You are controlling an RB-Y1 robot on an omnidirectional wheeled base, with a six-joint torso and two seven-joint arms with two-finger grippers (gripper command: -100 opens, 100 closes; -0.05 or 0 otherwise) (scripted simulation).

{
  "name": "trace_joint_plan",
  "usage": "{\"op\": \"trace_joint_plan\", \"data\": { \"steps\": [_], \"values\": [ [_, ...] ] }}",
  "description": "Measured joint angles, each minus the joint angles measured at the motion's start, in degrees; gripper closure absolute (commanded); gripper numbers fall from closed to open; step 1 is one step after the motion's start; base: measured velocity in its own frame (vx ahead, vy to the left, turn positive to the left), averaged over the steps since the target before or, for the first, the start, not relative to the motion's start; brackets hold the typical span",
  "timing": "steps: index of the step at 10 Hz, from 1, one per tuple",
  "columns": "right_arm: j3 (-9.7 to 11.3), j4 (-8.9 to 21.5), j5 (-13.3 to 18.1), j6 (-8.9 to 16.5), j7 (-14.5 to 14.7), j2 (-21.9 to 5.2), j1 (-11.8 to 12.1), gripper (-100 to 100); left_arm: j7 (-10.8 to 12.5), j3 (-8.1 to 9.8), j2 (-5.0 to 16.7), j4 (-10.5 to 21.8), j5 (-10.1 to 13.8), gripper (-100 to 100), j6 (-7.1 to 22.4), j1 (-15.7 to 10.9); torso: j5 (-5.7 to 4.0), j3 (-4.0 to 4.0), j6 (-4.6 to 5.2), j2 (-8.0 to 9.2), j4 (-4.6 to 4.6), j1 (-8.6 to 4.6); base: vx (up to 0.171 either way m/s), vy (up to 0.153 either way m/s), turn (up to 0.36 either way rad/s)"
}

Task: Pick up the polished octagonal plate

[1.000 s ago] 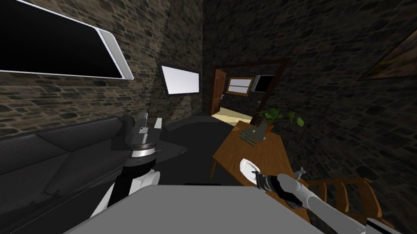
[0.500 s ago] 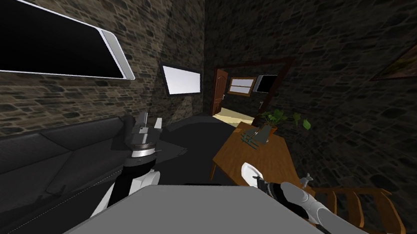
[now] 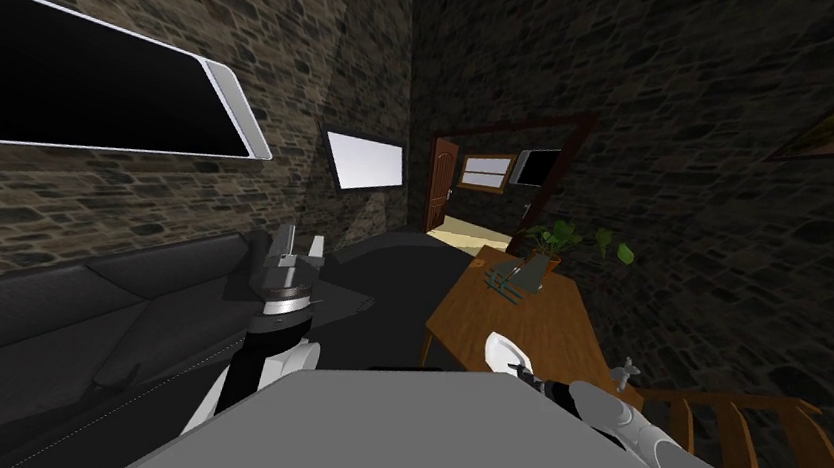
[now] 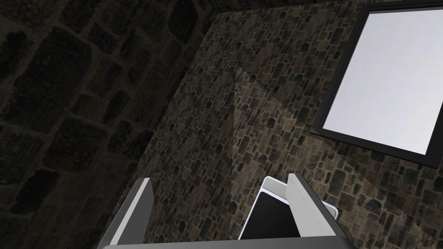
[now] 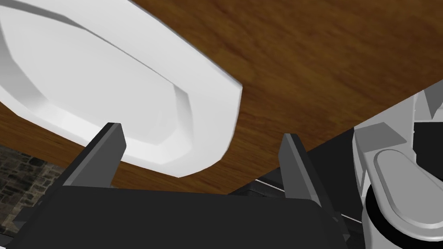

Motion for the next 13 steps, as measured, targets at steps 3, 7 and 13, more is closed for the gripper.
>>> {"op": "trace_joint_plan", "data": {
  "steps": [3, 7, 13],
  "values": [
    [1.78, -3.07, -2.83, 3.21, 0.78, -1.50, 2.05, 100, 0.00, 0.00, 0.00, 0.00, 0.00, 0, 0.00, 0.00, 0.00, 0.04, 0.00, 0.09, 0.02, 0.04, 0.027, -0.012, 0.014],
    [1.73, -3.05, -2.83, 3.20, 0.76, -1.50, 2.02, 100, 0.00, 0.00, 0.00, 0.00, 0.00, 0, 0.00, -0.01, -0.01, 0.09, -0.01, 0.18, 0.02, 0.06, -0.001, 0.000, -0.003],
    [-2.68, 1.96, 3.15, -2.42, -1.63, 0.85, -1.97, 100, 0.00, 0.00, -0.01, 0.00, 0.00, 0, 0.00, -0.01, -0.05, 0.19, -0.06, 0.36, 0.06, 0.03, -0.058, 0.022, -0.038]
  ]
}}
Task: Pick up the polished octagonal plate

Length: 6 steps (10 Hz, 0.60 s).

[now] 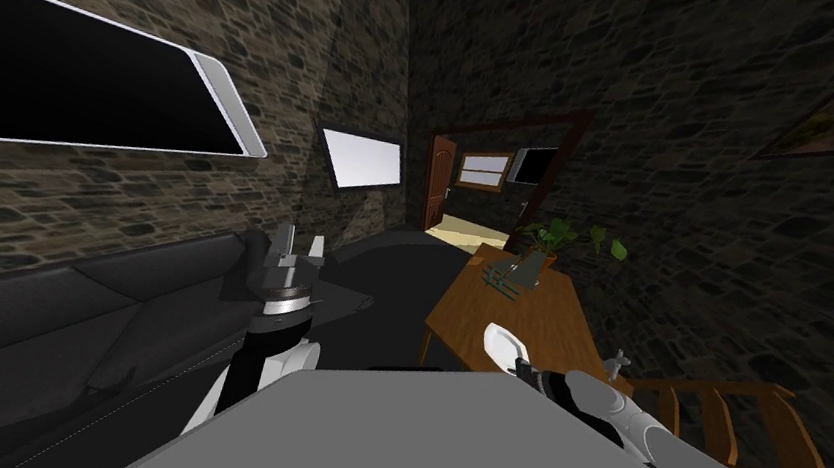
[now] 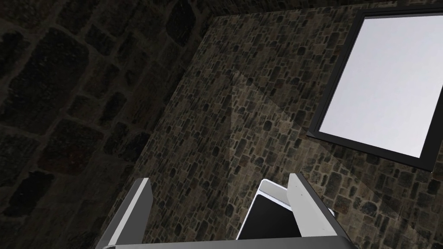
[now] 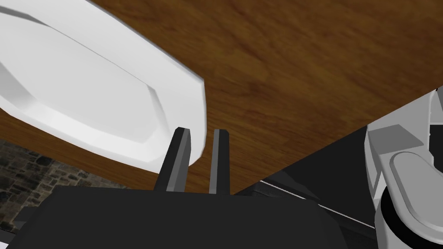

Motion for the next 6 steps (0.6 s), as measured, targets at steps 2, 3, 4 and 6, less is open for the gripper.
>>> {"op": "trace_joint_plan", "data": {
  "steps": [2, 3, 4, 6],
  "values": [
    [-1.50, 2.63, 2.91, -2.56, -0.87, 1.34, -1.98, 100, 0.00, 0.00, 0.00, 0.00, 0.00, 0, 0.00, 0.00, -0.01, -0.07, -0.01, -0.12, -0.03, -0.03, -0.050, 0.023, -0.048],
    [-2.50, 3.41, 4.84, -3.87, -2.16, 1.66, -3.09, 100, 0.00, 0.00, 0.00, 0.00, 0.00, 0, 0.00, 0.00, 0.00, -0.06, -0.01, -0.10, -0.02, 0.00, -0.052, 0.020, -0.015],
    [-3.23, 4.27, 5.92, -4.96, -2.70, 2.00, -3.77, 100, 0.00, 0.00, 0.00, 0.00, 0.00, 0, 0.00, 0.00, -0.01, -0.06, 0.00, -0.10, -0.04, -0.02, -0.056, 0.021, -0.035],
    [-5.18, 6.15, 9.67, -7.39, -4.51, 3.14, -5.77, 100, 0.00, 0.00, 0.00, 0.00, 0.00, 0, 0.00, 0.00, -0.01, -0.03, 0.01, -0.04, -0.03, -0.01, -0.065, 0.019, -0.040]
  ]
}}
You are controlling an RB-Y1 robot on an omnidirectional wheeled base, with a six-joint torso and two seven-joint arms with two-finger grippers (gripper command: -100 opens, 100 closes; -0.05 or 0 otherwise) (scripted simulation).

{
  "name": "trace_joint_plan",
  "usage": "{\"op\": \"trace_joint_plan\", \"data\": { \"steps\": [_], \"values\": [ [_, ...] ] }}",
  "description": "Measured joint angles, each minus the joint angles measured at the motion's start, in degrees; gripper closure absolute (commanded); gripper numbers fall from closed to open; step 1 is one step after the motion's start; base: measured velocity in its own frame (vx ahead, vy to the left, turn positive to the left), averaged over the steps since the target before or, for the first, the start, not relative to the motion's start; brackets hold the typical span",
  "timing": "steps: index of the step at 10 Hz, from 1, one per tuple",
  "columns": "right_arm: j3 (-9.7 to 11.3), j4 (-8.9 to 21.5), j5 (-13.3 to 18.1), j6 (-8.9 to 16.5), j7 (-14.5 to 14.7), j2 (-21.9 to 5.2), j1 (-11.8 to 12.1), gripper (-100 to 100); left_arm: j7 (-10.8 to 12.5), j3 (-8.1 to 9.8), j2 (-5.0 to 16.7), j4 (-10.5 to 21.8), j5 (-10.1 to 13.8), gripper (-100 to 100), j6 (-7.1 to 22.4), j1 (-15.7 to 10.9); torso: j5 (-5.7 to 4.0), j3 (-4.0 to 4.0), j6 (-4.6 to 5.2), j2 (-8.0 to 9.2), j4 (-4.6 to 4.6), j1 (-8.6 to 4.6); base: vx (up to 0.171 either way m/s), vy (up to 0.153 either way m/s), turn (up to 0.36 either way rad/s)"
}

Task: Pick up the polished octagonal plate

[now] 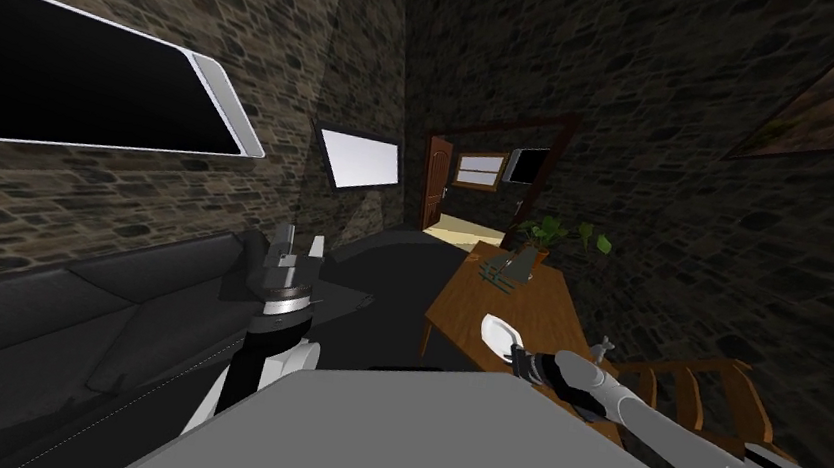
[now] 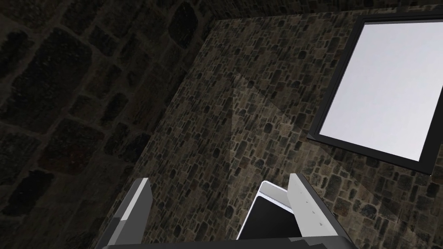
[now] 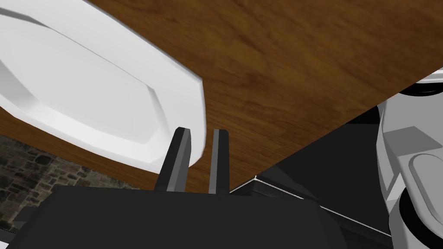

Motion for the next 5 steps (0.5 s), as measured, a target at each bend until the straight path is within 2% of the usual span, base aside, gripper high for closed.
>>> {"op": "trace_joint_plan", "data": {
  "steps": [4, 5],
  "values": [
    [-4.03, 5.53, 5.04, -5.89, -1.28, 2.14, -3.79, 100, 0.00, 0.00, 0.00, 0.00, 0.00, 0, 0.00, 0.00, -0.01, -0.02, 0.02, -0.03, -0.03, -0.01, -0.051, 0.014, -0.030],
    [-4.05, 5.59, 5.15, -6.12, -1.38, 2.18, -3.82, 0, 0.00, 0.00, 0.00, 0.00, 0.00, 0, 0.00, 0.00, 0.00, -0.07, 0.01, -0.13, -0.04, -0.04, -0.005, 0.002, -0.002]
  ]
}}
